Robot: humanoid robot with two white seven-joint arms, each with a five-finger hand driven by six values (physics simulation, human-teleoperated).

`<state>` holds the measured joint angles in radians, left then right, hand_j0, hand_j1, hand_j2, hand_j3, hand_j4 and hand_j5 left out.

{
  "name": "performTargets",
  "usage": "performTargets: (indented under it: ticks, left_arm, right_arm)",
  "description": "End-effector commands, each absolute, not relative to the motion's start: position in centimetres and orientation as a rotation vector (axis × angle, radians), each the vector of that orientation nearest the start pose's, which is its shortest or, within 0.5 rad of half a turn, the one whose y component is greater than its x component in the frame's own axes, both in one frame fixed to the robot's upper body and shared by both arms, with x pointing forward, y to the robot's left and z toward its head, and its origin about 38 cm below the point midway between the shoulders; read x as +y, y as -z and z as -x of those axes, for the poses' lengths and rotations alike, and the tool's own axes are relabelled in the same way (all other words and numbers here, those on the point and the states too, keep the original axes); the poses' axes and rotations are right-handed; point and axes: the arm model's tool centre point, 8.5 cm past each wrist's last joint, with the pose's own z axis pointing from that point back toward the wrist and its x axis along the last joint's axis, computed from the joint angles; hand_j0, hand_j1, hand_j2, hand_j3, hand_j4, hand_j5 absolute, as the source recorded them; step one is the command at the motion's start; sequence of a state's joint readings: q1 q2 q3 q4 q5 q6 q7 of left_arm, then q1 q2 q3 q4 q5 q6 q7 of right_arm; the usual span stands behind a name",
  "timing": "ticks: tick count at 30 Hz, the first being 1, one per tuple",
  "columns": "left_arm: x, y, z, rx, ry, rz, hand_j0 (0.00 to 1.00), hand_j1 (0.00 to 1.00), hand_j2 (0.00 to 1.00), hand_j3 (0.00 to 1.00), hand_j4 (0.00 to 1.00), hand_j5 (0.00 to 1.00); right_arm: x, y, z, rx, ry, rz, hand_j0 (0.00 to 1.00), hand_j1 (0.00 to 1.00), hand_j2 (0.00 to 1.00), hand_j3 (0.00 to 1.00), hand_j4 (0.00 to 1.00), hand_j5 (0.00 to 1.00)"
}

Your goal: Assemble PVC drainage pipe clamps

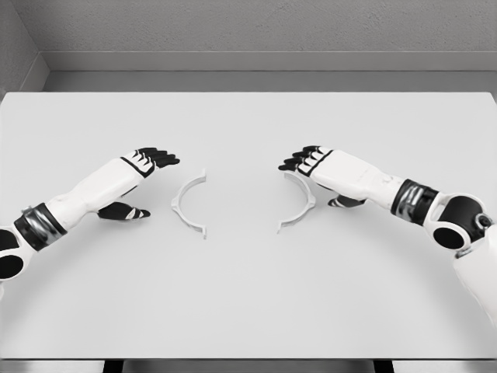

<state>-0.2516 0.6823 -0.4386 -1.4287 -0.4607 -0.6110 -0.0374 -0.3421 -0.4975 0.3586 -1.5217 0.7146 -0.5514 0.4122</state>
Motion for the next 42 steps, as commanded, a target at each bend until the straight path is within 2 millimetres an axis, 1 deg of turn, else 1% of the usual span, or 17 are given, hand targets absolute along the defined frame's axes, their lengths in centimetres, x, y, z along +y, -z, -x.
performTargets:
  ticks: [1, 5, 6, 8, 15, 18, 19, 20, 21, 23, 26, 27, 30, 32, 38, 39, 42]
  left_arm:
    - [30.1, -12.2, -38.4, -1.774, 1.546, -0.373, 1.0, 1.0, 1.0, 1.0, 1.0, 1.0]
    - [30.6, -12.6, -39.5, -1.771, 1.535, -0.399, 1.0, 1.0, 1.0, 1.0, 1.0, 1.0]
    - [30.7, -12.6, -39.6, -1.768, 1.532, -0.403, 1.0, 1.0, 1.0, 1.0, 1.0, 1.0]
    - [30.3, -12.5, -40.6, -1.776, 1.505, -0.409, 1.0, 1.0, 1.0, 1.0, 1.0, 1.0]
    - [29.3, -12.3, -40.9, -1.794, 1.484, -0.389, 1.0, 1.0, 1.0, 1.0, 1.0, 1.0]
    - [28.6, -12.2, -41.5, -1.801, 1.48, -0.378, 1.0, 1.0, 1.0, 1.0, 1.0, 1.0]
    - [28.6, -12.2, -41.5, -1.801, 1.48, -0.378, 1.0, 1.0, 1.0, 1.0, 1.0, 1.0]
    - [28.5, -12.1, -41.5, -1.801, 1.48, -0.377, 1.0, 1.0, 1.0, 1.0, 1.0, 1.0]
    - [28.5, -12.1, -41.5, -1.801, 1.48, -0.377, 1.0, 1.0, 1.0, 1.0, 1.0, 1.0]
    - [28.0, -11.8, -41.5, -1.804, 1.481, -0.363, 1.0, 1.0, 1.0, 1.0, 1.0, 1.0]
    - [28.0, -11.8, -41.5, -1.804, 1.481, -0.363, 1.0, 1.0, 1.0, 1.0, 1.0, 1.0]
    - [27.1, -11.2, -41.5, -1.797, 1.501, -0.35, 1.0, 1.0, 1.0, 1.0, 1.0, 1.0]
    - [26.6, -11.0, -41.5, -1.8, 1.502, -0.347, 1.0, 1.0, 1.0, 1.0, 1.0, 1.0]
    - [26.5, -10.9, -41.5, -1.798, 1.505, -0.344, 1.0, 1.0, 1.0, 1.0, 1.0, 1.0]
    - [26.1, -10.7, -41.4, -1.801, 1.505, -0.335, 1.0, 1.0, 1.0, 1.0, 1.0, 1.0]
    - [25.9, -10.7, -41.5, -1.803, 1.51, -0.337, 1.0, 1.0, 1.0, 1.0, 1.0, 1.0]
    - [25.4, -10.6, -41.4, -1.809, 1.51, -0.33, 1.0, 1.0, 1.0, 1.0, 1.0, 1.0]
  right_arm:
    - [-23.0, -14.3, -40.8, -1.591, -1.906, 0.438, 1.0, 1.0, 1.0, 1.0, 1.0, 1.0]
    - [-22.7, -14.2, -40.8, -1.593, -1.907, 0.44, 1.0, 1.0, 1.0, 1.0, 1.0, 1.0]
    - [-22.7, -14.5, -41.1, -1.596, -1.903, 0.449, 1.0, 1.0, 1.0, 1.0, 1.0, 1.0]
    - [-22.6, -14.5, -41.2, -1.597, -1.901, 0.448, 1.0, 1.0, 1.0, 1.0, 1.0, 1.0]
    - [-22.5, -14.2, -41.4, -1.587, -1.894, 0.441, 1.0, 1.0, 1.0, 1.0, 1.0, 1.0]
    - [-22.4, -14.1, -41.4, -1.587, -1.893, 0.439, 1.0, 1.0, 1.0, 1.0, 1.0, 1.0]
    - [-22.4, -14.1, -41.4, -1.587, -1.893, 0.439, 1.0, 1.0, 1.0, 1.0, 1.0, 1.0]
    - [-21.7, -13.9, -41.3, -1.597, -1.894, 0.423, 1.0, 1.0, 1.0, 1.0, 1.0, 1.0]
    - [-21.5, -14.1, -41.4, -1.597, -1.905, 0.431, 1.0, 1.0, 1.0, 1.0, 1.0, 1.0]
    - [-21.5, -14.1, -41.4, -1.594, -1.902, 0.434, 1.0, 1.0, 1.0, 1.0, 1.0, 1.0]
    - [-21.5, -14.1, -41.4, -1.594, -1.902, 0.434, 1.0, 1.0, 1.0, 1.0, 1.0, 1.0]
    - [-21.2, -13.9, -41.4, -1.589, -1.906, 0.428, 1.0, 1.0, 1.0, 1.0, 1.0, 1.0]
    - [-21.2, -14.0, -41.4, -1.59, -1.905, 0.429, 1.0, 1.0, 1.0, 1.0, 1.0, 1.0]
    - [-20.5, -14.0, -41.5, -1.601, -1.909, 0.419, 1.0, 1.0, 1.0, 1.0, 1.0, 1.0]
    - [-20.4, -13.9, -41.5, -1.595, -1.913, 0.42, 1.0, 1.0, 1.0, 1.0, 1.0, 1.0]
    - [-20.1, -14.0, -41.5, -1.603, -1.909, 0.419, 1.0, 1.0, 1.0, 1.0, 1.0, 1.0]
    - [-20.2, -14.2, -41.8, -1.6, -1.912, 0.43, 1.0, 1.0, 1.0, 1.0, 1.0, 1.0]
